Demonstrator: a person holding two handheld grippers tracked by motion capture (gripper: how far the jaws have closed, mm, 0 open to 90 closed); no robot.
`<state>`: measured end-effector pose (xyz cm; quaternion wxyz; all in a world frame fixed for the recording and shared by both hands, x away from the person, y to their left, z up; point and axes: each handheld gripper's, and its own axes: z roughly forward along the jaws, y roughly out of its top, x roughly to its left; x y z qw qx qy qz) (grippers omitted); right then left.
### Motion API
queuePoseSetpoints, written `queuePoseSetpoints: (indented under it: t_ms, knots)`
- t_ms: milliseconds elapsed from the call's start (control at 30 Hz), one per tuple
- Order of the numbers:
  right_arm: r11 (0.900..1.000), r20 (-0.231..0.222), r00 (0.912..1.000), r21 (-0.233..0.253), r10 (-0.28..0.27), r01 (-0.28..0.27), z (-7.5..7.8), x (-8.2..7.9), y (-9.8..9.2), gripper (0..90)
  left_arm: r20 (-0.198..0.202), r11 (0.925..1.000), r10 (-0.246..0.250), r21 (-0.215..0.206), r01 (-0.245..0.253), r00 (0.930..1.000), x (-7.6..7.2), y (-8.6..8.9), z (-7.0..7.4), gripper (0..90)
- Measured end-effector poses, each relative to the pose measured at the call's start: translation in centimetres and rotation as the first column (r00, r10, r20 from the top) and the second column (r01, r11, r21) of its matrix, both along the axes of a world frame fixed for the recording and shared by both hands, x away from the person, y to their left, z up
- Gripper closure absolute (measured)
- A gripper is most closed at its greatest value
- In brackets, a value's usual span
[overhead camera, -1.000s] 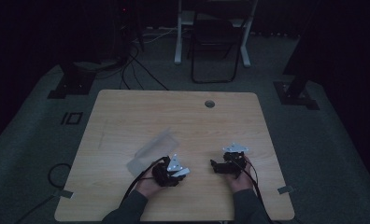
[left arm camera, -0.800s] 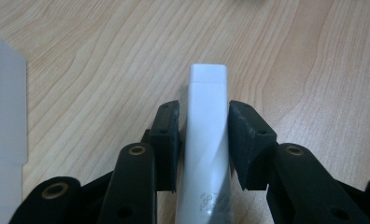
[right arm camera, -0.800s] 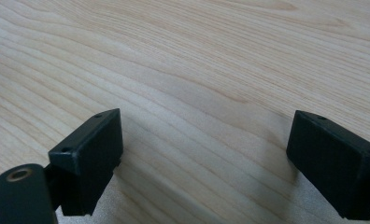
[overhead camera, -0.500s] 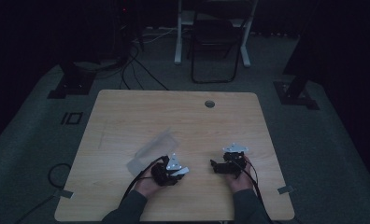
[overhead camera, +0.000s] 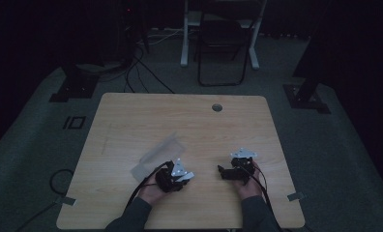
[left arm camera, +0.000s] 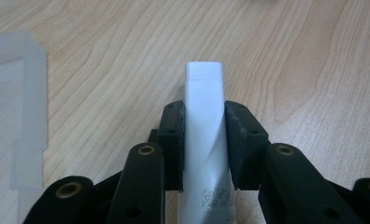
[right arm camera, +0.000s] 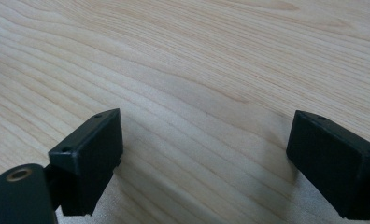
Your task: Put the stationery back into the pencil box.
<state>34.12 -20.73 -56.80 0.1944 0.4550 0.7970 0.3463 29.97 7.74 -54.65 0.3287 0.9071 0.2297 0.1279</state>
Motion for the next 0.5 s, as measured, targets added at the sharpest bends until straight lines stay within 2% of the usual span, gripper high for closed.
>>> queuePoseSetpoints:
  t_ms: [500]
  knots:
    - [1.0,0.0,1.0,0.0,0.0,0.0,0.0,0.0,0.0,10.5,0.044,0.9998,0.005,-0.019,-0.004,0.999,-0.4,0.2,1.3,70.0]
